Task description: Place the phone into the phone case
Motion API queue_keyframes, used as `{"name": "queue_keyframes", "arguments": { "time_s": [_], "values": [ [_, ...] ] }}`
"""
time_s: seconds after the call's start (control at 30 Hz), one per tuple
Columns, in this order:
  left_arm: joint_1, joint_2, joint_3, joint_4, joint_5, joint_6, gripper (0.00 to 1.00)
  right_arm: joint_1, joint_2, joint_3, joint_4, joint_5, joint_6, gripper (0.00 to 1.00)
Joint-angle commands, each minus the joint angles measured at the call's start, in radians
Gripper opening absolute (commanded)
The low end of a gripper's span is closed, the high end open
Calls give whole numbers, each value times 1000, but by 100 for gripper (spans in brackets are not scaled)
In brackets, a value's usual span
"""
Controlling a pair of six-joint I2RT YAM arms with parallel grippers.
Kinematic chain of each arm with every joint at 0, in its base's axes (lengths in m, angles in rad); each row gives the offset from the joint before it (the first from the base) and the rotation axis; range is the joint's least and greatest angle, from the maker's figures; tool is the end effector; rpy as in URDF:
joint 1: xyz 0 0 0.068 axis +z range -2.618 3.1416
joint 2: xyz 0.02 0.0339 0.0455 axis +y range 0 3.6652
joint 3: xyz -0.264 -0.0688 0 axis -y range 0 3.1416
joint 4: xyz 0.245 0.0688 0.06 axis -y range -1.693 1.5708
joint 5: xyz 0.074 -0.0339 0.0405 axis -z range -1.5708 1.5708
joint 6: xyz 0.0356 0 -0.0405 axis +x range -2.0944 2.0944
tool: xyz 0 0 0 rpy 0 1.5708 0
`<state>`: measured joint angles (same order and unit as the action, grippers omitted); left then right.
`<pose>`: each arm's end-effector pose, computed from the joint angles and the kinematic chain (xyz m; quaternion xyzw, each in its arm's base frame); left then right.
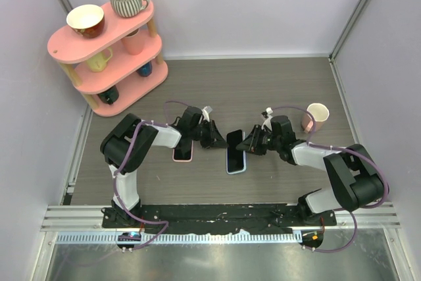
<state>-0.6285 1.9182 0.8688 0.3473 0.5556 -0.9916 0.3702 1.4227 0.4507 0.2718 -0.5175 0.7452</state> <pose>0.2830 -0.2289 0.1118 -0.0440 0.8789 -0.4646 0.0988 0.2257 0.1065 0.1384 0.0574 0.8813 0.4126 0.2231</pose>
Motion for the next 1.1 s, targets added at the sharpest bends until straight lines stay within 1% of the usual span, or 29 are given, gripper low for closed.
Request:
{"name": "queue_keyframes", "arguments": {
  "time_s": [0.0, 0.1, 0.13, 0.2, 0.23, 0.27, 0.3, 0.33, 0.37, 0.4, 0.43, 0.47, 0.5, 0.53, 0.57, 0.63, 0.67, 0.73, 0.77, 0.83, 0.87, 0.9, 0.93, 0.97, 1.0, 1.07],
  "values": [
    [-43, 21, -25, -27, 32, 4, 15, 29, -25, 22, 124, -118, 2, 12],
    [-30, -7, -19, -31, 44, 4, 14, 30, -44, 29, 86, -121, -30, 3],
    [-25, -21, -8, -40, 49, 2, 15, 30, -50, 32, 61, -112, -38, 2],
    [-5, -51, 7, -66, 55, 8, 15, 27, -67, 37, 35, -98, -66, 1],
    [3, -86, 30, -112, 53, 30, 16, 24, -73, 37, 21, -95, -72, 1],
    [16, -105, 44, -140, 52, 40, 19, 21, -85, 36, 20, -110, -76, 1],
    [26, -125, 56, -201, 50, 53, 21, 19, -94, 34, 21, -124, -82, 1],
    [35, -171, 80, -232, 44, 83, 23, 16, -106, 34, 21, -134, -87, 1],
    [55, -194, 91, -261, 37, 97, 28, 15, -119, 31, 23, -153, -90, 1],
    [65, -221, 101, -319, 32, 116, 29, 13, -158, 31, 23, -162, -96, 1],
    [78, -273, 120, -347, -2, 157, 32, 13, -177, 32, 21, -170, -101, 1],
    [101, -307, 128, -404, -20, 184, 39, 12, -204, 36, 18, -189, -105, 1],
    [113, -338, 131, -451, -35, 206, 42, 12, -246, 36, 17, -197, -110, 1],
    [125, -367, 124, -459, -42, 238, 45, 12, -272, 37, 18, -210, -107, 1],
    [151, -430, 118, -461, -24, 249, 53, 9, -297, 39, 17, -231, -104, 1],
    [193, -485, 93, -436, 39, 258, 62, 4, -358, 45, 6, -254, -101, 1],
    [202, -525, 84, -421, 122, 264, 71, 3, -376, 54, 3, -268, -98, 1],
    [222, -557, 64, -384, 193, 269, 81, 3, -428, 60, 35, -317, -73, 1],
    [222, -577, 61, -377, 272, 281, 82, 3, -445, 57, 64, -335, -23, 1],
    [222, -597, 39, -328, 334, 269, 82, 3, -488, 48, 183, -380, 34, 1],
    [222, -610, 18, -274, 364, 187, 83, 4, -499, 40, 223, -387, 98, 1],
    [220, -628, -28, -125, 426, 141, 83, 3, -508, 37, 287, -394, 120, 1],
    [222, -636, -49, -52, 446, 89, 83, 3, -519, 37, 314, -403, 146, 1],
    [219, -642, -65, 57, 460, 49, 83, 3, -521, 36, 335, -409, 182, 1],
    [220, -650, -85, 90, 481, -5, 83, 3, -519, 36, 387, -417, 206, 1],
    [207, -656, -91, 128, 491, -21, 83, 6, -516, 36, 420, -423, 233, 1]
  ]
}}
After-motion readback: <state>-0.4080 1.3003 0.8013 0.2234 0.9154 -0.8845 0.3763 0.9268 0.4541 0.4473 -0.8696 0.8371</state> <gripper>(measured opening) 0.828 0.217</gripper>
